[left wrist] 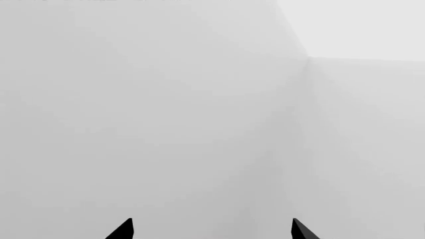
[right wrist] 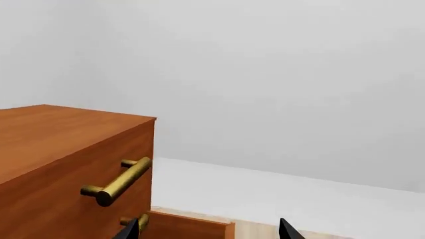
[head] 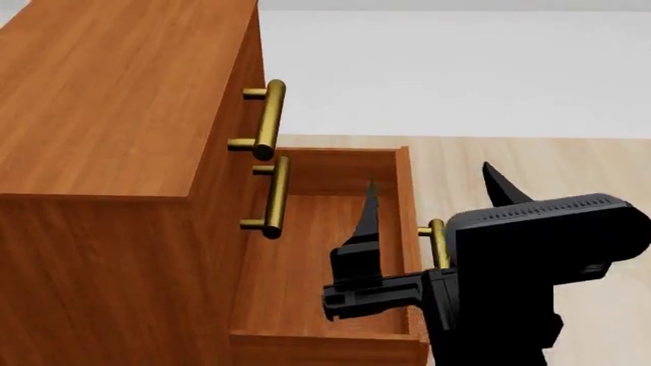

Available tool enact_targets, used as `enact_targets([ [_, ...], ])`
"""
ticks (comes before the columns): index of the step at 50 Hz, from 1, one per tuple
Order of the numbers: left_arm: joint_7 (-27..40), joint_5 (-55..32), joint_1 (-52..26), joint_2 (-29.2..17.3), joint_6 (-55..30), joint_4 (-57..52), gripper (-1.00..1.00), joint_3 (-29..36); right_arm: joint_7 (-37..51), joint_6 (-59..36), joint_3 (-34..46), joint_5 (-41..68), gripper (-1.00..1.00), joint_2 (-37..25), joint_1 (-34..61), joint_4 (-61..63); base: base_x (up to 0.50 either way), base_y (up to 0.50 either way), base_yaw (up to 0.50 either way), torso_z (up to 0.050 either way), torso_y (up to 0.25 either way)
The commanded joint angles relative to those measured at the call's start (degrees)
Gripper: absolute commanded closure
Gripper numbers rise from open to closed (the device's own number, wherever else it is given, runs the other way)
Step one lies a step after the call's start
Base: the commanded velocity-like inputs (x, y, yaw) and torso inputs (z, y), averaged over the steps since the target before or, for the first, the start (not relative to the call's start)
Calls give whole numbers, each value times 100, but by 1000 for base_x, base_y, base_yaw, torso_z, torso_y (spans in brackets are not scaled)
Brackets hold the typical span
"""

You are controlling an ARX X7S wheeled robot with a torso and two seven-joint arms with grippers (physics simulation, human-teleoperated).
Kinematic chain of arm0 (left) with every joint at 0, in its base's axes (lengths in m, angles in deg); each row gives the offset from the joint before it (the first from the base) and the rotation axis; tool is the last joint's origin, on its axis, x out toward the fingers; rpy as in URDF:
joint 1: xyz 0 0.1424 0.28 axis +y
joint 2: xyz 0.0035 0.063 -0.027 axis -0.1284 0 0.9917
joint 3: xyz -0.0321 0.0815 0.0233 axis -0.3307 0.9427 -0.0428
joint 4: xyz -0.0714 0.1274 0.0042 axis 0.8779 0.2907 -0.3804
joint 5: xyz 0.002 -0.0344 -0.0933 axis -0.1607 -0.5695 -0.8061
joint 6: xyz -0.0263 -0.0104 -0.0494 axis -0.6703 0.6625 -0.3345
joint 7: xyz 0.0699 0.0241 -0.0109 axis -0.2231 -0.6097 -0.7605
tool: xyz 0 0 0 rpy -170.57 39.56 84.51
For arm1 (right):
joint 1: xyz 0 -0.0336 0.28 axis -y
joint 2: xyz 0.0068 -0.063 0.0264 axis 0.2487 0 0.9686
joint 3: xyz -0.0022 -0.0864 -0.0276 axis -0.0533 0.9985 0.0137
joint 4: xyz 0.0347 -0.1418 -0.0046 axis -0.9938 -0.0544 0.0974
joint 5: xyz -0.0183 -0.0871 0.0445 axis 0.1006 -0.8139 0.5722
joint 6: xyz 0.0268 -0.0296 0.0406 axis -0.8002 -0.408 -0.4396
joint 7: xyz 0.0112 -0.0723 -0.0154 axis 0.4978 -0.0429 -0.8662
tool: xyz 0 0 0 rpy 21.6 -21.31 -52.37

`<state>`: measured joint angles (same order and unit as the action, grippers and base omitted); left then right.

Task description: Close the bottom drawer of the cabinet and open the top drawer.

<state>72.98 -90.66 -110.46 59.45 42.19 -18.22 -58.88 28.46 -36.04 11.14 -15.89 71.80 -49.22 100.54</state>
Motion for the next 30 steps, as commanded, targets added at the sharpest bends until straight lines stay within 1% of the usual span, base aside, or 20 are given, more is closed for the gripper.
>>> enact_targets([
  [1, 11, -24, 34, -32, 46, -1, -100, 23, 79, -1863, -896, 742, -100, 11, 1163, 116, 0, 0, 0, 0, 0],
  [4, 31, -39, 31, -33, 38, -27, -100, 8, 81, -2473, -1104, 923, -100, -70, 1660, 189, 0, 0, 0, 0, 0],
  [7, 41, -19, 37, -56, 54, -45, -100, 42, 102, -2667, -1100, 965, -100, -189, 1849, 157, 0, 0, 0, 0, 0],
  [9, 38, -27, 50, -58, 74, -48, -100, 34, 99, -2921, -1321, 1099, -100, -210, 2037, 122, 0, 0, 0, 0, 0],
  [10, 45, -28, 49, -60, 69, -49, -100, 36, 154, -2947, -1373, 1186, -100, -264, 2088, 102, 0, 0, 0, 0, 0],
  [11, -62, 52, 353, 86, 544, 101, -100, 10, 212, -2936, -1394, 1219, -100, -329, 2124, 93, 0, 0, 0, 0, 0],
  [12, -90, 72, 436, 129, 689, 154, -100, 0, 250, -2945, -1461, 1317, -100, -350, 2147, 63, 0, 0, 0, 0, 0],
  [14, -82, 104, 488, 148, 782, 172, -100, -5, 545, -2959, -1549, 1671, -100, -498, 2173, -58, 0, 0, 0, 0, 0],
  [18, -65, 116, 512, 132, 797, 154, -100, 16, 934, -2953, -1807, 2283, -100, -656, 2180, -238, 0, 0, 0, 0, 0],
  [22, -27, 178, 528, 100, 804, 160, -100, 69, 1117, -2880, -1972, 2535, -100, -733, 2158, -369, 0, 0, 0, 0, -20],
  [24, -20, 179, 527, 86, 789, 159, -100, 87, 1137, -2883, -2115, 2667, -100, -714, 2168, -442, 0, 0, 0, 0, -100],
  [26, -11, 194, 536, 77, 815, 154, -100, 100, 1159, -2778, -2017, 2611, -100, -825, 2174, -527, 0, 0, 0, 0, -113],
  [30, 11, 199, 539, 58, 798, 163, -100, 115, 1168, -2742, -2138, 2702, -100, -800, 2174, -724, 0, 0, 0, 0, -217],
])
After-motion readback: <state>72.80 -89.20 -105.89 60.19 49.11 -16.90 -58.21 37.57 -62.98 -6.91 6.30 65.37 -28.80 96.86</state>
